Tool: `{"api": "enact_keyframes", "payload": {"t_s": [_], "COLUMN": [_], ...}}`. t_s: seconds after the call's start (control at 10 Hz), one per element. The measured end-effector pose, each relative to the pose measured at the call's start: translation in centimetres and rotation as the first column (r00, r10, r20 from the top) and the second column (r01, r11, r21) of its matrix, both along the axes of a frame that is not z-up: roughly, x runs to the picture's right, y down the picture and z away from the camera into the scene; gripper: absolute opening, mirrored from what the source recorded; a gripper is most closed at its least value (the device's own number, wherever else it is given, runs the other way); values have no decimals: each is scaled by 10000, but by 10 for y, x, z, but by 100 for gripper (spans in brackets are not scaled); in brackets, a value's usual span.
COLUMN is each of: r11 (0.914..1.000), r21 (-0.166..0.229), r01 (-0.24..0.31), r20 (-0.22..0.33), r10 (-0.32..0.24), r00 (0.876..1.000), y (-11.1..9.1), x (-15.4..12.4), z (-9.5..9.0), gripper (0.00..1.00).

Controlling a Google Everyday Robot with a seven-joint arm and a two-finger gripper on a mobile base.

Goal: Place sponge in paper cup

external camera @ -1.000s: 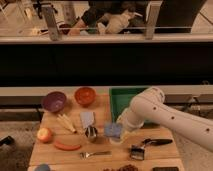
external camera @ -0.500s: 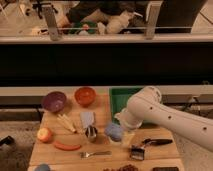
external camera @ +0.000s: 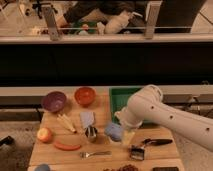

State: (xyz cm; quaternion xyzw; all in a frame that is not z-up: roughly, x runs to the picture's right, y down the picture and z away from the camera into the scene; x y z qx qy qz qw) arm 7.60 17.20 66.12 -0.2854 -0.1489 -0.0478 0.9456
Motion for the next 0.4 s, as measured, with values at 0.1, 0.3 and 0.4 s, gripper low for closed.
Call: {"api": "enact_keyframes", "payload": {"t_s": [0.1,0.3,0.4], "r11": [9999,9990,9974], "r21": [29,-89,-221], "r01": [-98,-446,-693], "r20": [-31,-10,-5], "r10": [98,446,693], "r00": [9999,9990,9976], "y": [-8,-15,-13], "x": [5,18,28], "z": [-6,-7,-3], "gripper": [80,80,80]}}
